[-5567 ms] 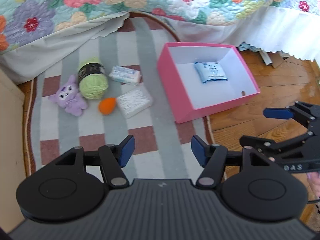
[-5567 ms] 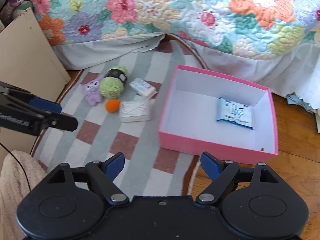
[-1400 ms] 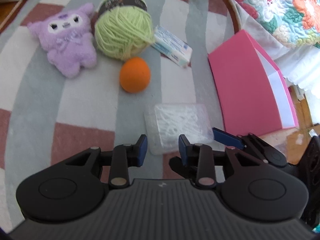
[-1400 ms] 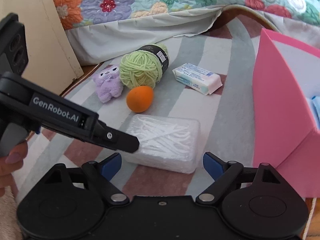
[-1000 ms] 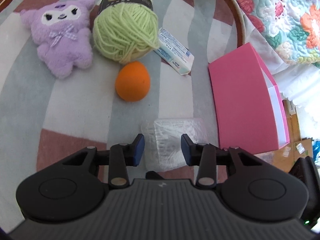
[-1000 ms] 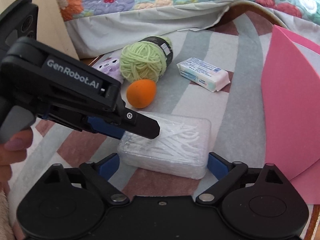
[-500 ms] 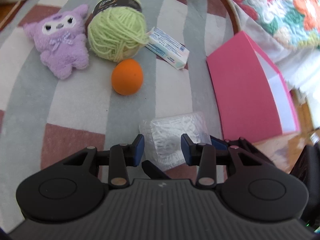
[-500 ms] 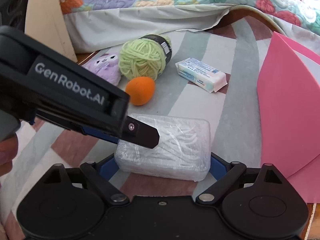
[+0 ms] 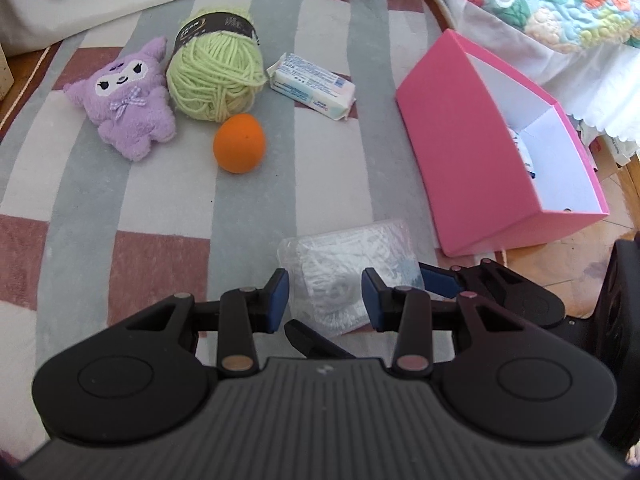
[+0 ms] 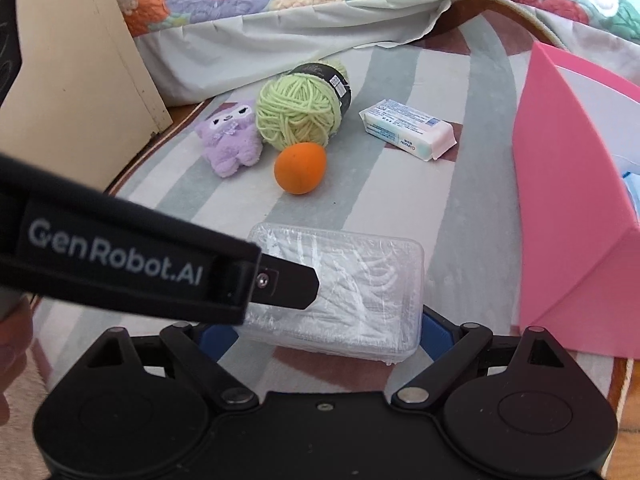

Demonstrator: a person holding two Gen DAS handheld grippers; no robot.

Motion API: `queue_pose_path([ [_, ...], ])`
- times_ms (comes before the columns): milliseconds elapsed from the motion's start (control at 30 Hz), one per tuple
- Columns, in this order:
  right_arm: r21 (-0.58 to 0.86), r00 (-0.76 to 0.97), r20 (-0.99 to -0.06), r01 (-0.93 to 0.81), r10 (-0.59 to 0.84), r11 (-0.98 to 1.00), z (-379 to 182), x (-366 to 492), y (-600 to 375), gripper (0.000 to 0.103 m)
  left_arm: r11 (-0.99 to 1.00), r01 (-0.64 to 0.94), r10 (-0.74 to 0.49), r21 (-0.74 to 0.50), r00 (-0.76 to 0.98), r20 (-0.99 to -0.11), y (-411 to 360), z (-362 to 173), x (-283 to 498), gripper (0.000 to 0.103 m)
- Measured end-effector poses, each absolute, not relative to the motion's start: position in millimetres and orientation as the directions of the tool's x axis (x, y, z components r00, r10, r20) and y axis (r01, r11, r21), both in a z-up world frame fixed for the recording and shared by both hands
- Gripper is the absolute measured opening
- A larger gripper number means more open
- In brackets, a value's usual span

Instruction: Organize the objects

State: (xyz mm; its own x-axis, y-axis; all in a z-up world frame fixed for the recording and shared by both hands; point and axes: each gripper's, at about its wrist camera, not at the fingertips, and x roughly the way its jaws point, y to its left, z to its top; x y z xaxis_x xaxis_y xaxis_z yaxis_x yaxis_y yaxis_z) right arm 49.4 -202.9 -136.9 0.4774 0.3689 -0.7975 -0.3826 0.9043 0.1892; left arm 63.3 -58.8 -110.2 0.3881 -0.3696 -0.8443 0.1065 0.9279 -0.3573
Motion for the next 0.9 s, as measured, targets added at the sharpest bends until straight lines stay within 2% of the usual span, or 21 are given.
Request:
queue_pose_path([
  [167,0.191,0.488,-0.788,-0.386,0.376,0.902,-116,39,-211,0.095,0.908,0.094,-0.41,-0.408,0.393,-0.823,-57,-92,53,0.037],
  [400,0.198,0.504,-0.771,-0.39,0.389,0.899,-86,25,-223,0.095,0.904,0.135,-0.424,-0.405,0.395,-0.815,-65,-60,40,0.037],
  [633,0.171,0.49,-0.793,-0.391,0.361,0.905,-59,14,-226,0.095,0.898,0.144,-0.438,-0.415,0.361,-0.823,-70,-35,29,0.037],
  [900,0.204,0.448,-0.818,-0.359,0.36,0.911,-36,3,-236,0.095,0.895,0.165,-0.447,-0.415,0.328,-0.832,-81,-12,17,0.037],
])
